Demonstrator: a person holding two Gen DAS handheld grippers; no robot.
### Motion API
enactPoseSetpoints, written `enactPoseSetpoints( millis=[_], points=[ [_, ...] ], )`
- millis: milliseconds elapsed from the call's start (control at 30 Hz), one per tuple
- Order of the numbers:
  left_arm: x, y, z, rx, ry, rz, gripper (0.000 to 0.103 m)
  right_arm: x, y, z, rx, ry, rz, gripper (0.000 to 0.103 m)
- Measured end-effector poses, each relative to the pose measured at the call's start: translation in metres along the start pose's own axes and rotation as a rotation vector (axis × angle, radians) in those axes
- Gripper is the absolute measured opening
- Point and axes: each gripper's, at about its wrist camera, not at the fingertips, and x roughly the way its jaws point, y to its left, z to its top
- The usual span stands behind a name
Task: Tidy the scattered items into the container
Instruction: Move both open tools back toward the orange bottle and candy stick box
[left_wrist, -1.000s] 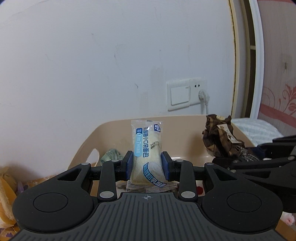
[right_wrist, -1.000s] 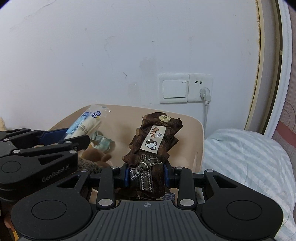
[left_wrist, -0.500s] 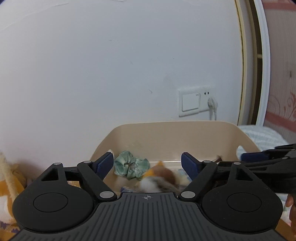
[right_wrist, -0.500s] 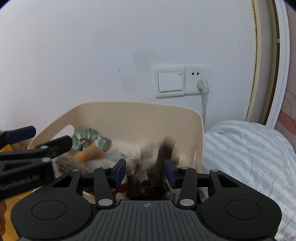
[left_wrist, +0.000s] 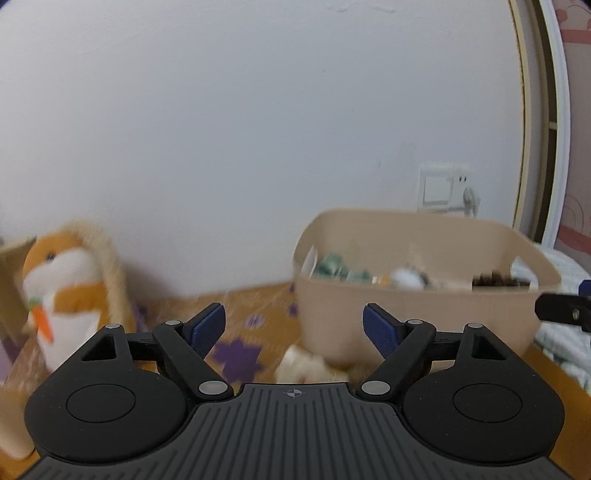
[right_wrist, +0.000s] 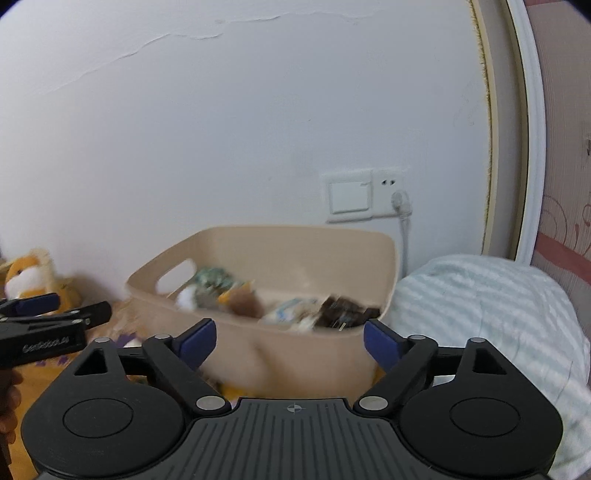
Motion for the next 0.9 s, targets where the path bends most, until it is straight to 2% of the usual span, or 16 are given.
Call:
enactPoseSetpoints(
  millis=[100,300,400,600,733,900],
  points=[
    [-0.009,0.009,-0.014,0.015,0.015,-0.015,0.083,-0.004,0.016,-0.018,-0.022,0.033,0.021,0.094],
    [-0.028,0.025,-0.037,0.111,0.06,-0.124,0.084,0.004,0.041,-0.045,-0.061,0.116,0.053,0.097],
    [-0.033,0.032,-0.043,0.138,0.054,-0.106,0.084,0.011,0.053,-0.054,-0.061,0.152,0.058,0.098],
    [-0.035,0.063,-0.06,0.082,0.077,-0.104,0.084,0.031,0.081,-0.06,-0.101,0.184,0.009,0.099],
    [-0.036,0.079,-0.07,0.085,0.083,-0.08,0.084,0.042,0.095,-0.065,-0.104,0.222,0.031,0.099],
    [-0.036,0.1,-0.075,0.034,0.09,-0.066,0.084,0.055,0.122,-0.074,-0.156,0.253,0.044,0.1]
  ],
)
